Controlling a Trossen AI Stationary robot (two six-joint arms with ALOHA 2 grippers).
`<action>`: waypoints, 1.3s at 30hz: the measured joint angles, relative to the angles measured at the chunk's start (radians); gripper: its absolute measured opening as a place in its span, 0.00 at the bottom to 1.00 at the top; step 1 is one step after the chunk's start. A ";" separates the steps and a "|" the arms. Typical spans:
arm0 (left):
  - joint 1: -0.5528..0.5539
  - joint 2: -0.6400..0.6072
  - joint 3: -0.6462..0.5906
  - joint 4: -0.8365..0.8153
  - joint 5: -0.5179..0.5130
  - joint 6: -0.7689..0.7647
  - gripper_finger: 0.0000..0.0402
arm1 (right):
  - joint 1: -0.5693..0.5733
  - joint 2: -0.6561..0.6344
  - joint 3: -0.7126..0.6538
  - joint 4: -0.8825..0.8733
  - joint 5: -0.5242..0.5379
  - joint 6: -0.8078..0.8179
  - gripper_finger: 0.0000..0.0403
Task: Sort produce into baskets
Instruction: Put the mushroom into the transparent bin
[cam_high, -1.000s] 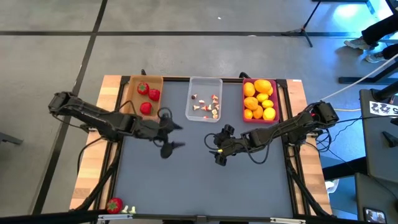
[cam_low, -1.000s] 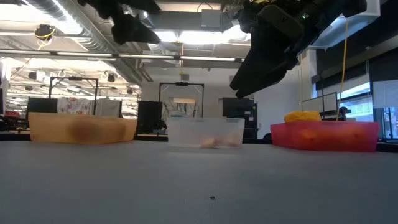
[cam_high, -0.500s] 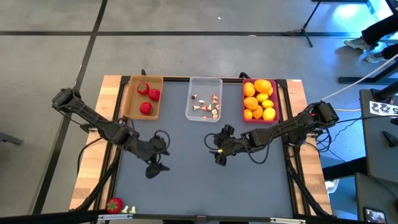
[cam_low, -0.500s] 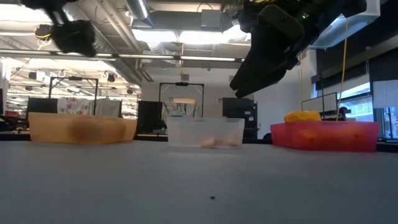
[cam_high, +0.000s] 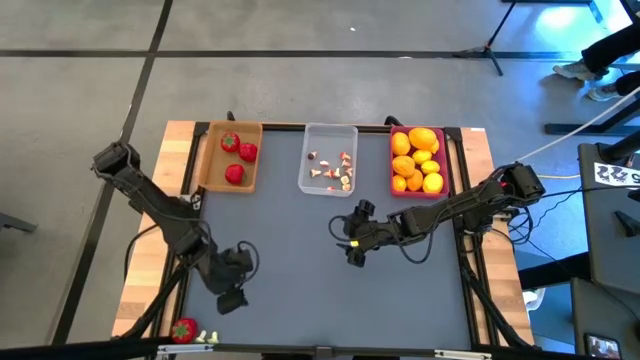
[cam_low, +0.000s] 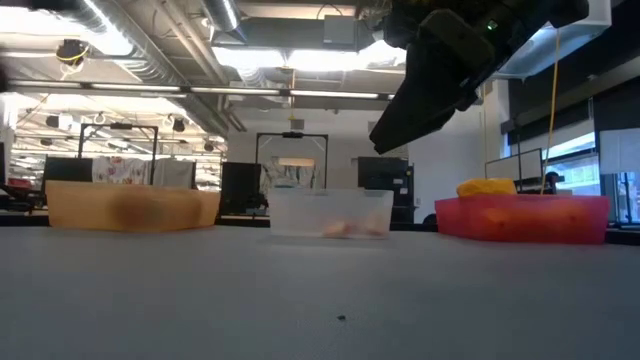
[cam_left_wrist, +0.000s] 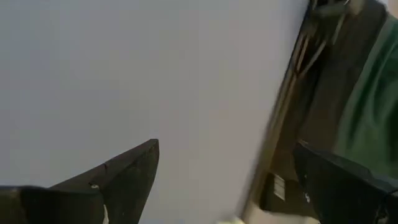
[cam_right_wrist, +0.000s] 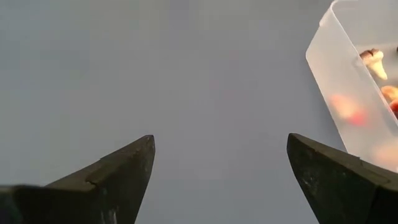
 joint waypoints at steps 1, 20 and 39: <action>-0.012 0.009 0.000 0.001 0.030 -0.069 0.89 | 0.000 0.000 0.000 0.006 0.000 -0.010 0.89; -0.147 0.280 0.000 0.199 0.406 -0.851 0.86 | 0.000 0.000 0.000 0.086 0.000 -0.162 0.89; -0.171 0.417 0.000 0.301 0.469 -0.845 0.62 | 0.000 0.000 0.000 0.094 0.000 -0.162 0.89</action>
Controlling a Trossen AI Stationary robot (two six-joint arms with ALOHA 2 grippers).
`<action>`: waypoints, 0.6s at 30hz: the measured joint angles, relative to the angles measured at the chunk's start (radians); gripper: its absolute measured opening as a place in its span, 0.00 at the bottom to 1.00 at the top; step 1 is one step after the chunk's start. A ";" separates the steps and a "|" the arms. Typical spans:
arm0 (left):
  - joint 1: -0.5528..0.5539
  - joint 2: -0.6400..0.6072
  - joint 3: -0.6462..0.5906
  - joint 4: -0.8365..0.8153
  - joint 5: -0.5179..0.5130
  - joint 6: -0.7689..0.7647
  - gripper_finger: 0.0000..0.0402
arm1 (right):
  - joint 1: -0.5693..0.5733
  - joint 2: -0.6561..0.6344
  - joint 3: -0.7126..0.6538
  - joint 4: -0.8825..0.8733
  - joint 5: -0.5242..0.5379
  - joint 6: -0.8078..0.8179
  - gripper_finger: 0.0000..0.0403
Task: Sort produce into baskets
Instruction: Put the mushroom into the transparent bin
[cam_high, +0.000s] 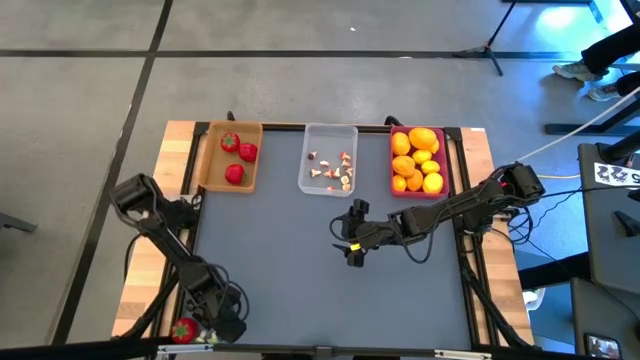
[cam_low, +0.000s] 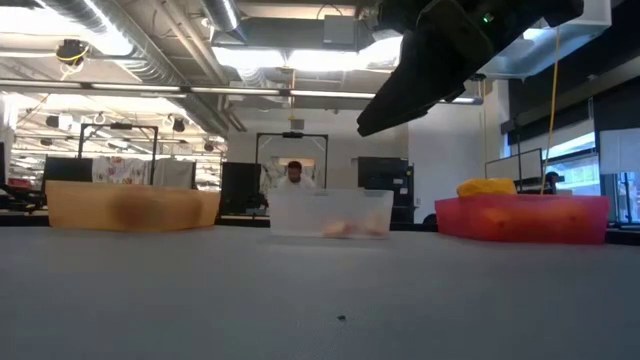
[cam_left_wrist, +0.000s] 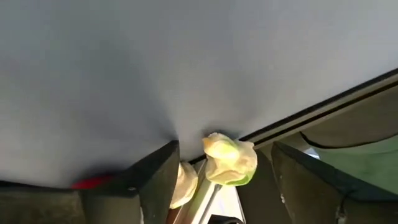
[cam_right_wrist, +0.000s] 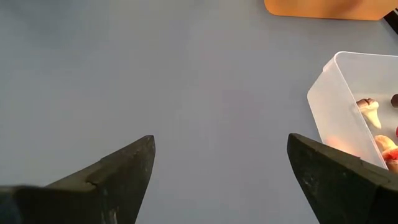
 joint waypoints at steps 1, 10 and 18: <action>-0.002 0.005 0.000 0.006 0.003 -0.001 0.61 | 0.000 0.000 0.000 0.000 0.000 0.000 0.89; -0.004 0.035 0.000 0.046 0.026 0.014 0.52 | 0.000 0.000 0.000 0.000 0.000 0.001 0.89; -0.004 0.035 0.000 0.025 0.025 0.073 0.36 | 0.000 0.000 0.000 -0.001 0.000 0.001 0.89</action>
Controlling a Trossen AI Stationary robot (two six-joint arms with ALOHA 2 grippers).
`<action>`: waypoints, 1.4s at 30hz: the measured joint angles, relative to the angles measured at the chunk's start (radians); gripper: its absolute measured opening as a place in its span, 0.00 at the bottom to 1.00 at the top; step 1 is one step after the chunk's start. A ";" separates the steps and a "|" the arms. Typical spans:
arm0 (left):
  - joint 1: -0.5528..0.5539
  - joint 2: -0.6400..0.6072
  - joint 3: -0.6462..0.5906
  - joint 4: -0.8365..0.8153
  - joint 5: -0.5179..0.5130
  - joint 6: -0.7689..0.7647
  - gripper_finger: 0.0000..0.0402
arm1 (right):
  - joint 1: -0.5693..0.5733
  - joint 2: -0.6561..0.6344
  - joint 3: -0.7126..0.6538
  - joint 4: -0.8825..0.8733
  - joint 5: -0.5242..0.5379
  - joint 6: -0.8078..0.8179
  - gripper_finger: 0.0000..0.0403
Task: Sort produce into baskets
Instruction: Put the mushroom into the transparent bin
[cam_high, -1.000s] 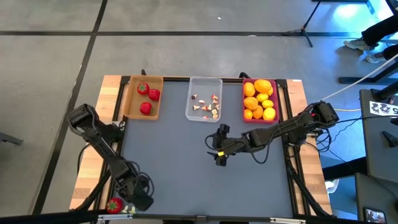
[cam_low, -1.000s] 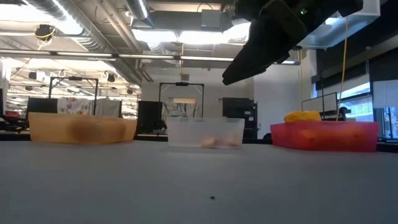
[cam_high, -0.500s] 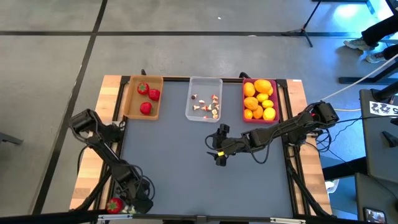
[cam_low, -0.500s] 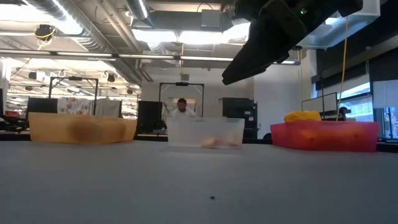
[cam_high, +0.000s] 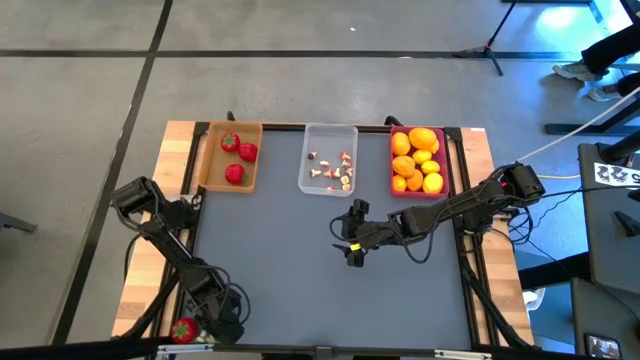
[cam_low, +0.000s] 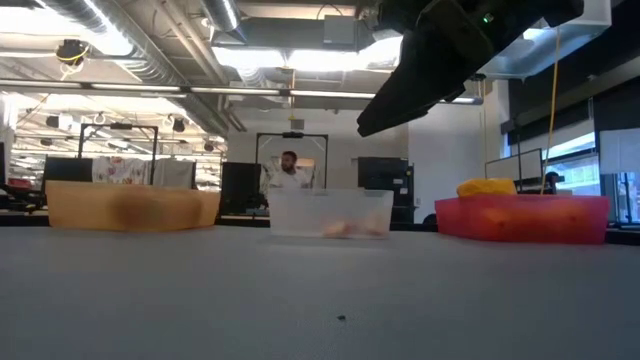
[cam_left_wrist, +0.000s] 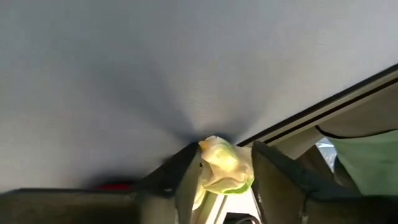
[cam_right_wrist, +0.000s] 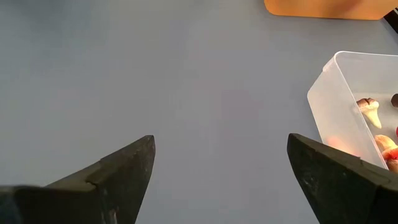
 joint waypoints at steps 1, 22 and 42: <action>0.000 0.000 0.000 -0.007 0.000 0.010 0.34 | 0.000 0.000 0.000 0.000 0.000 0.000 0.89; 0.069 -0.054 -0.003 -0.097 -0.066 0.476 0.03 | 0.000 0.000 0.000 0.000 0.000 0.000 0.89; 0.496 -0.498 -0.002 -0.348 -0.407 1.211 0.04 | 0.000 0.000 0.000 0.001 0.000 0.034 0.89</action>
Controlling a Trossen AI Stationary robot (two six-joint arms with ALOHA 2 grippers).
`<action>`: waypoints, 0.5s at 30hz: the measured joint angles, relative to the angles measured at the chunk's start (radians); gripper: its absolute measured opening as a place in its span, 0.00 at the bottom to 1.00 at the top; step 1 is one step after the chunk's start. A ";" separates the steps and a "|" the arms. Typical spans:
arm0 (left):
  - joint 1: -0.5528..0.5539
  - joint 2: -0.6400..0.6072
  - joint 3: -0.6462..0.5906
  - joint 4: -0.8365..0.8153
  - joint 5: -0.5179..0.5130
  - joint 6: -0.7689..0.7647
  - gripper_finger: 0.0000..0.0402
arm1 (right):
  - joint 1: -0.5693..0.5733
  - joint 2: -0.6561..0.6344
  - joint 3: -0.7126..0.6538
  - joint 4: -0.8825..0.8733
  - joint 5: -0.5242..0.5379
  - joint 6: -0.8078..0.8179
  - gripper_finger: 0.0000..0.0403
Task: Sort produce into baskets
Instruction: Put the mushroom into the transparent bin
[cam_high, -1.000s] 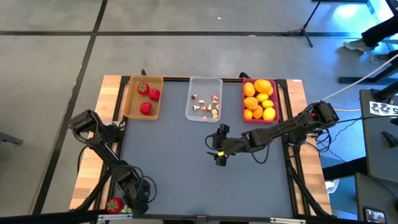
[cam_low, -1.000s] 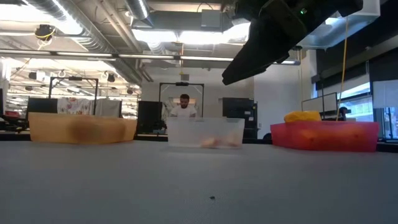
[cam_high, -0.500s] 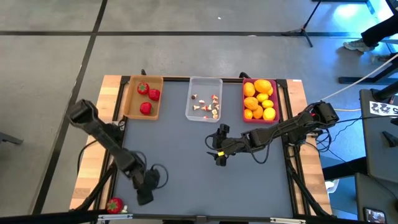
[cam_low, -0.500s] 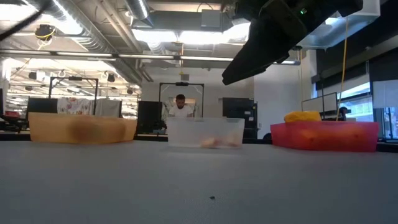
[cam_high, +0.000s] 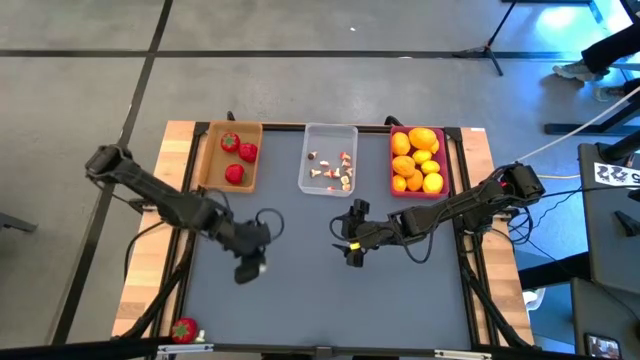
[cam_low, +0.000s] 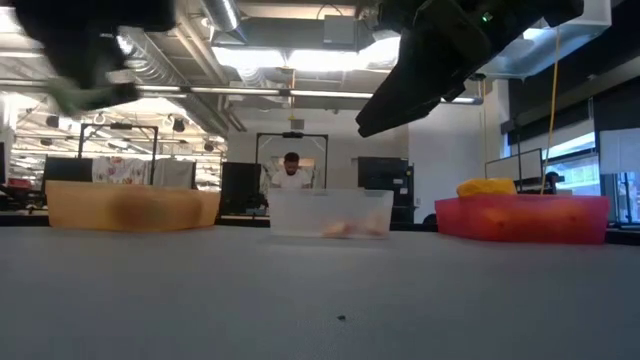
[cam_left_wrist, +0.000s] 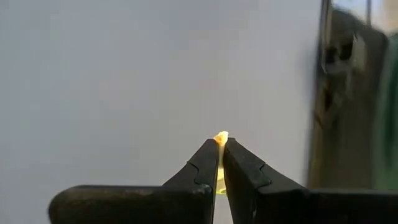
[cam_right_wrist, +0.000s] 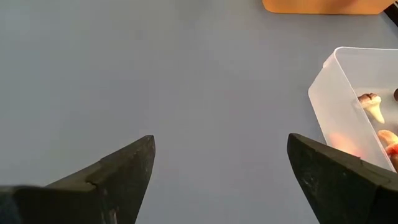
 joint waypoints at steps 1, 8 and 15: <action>0.025 -0.013 0.000 0.003 -0.027 0.045 0.04 | 0.000 0.000 0.000 0.000 0.000 0.000 0.89; 0.181 -0.048 0.000 0.045 -0.242 0.279 0.04 | 0.000 0.000 0.000 0.009 0.015 0.001 0.89; 0.313 -0.036 0.000 0.164 -0.340 0.457 0.04 | 0.000 0.000 0.000 0.008 0.016 0.001 0.89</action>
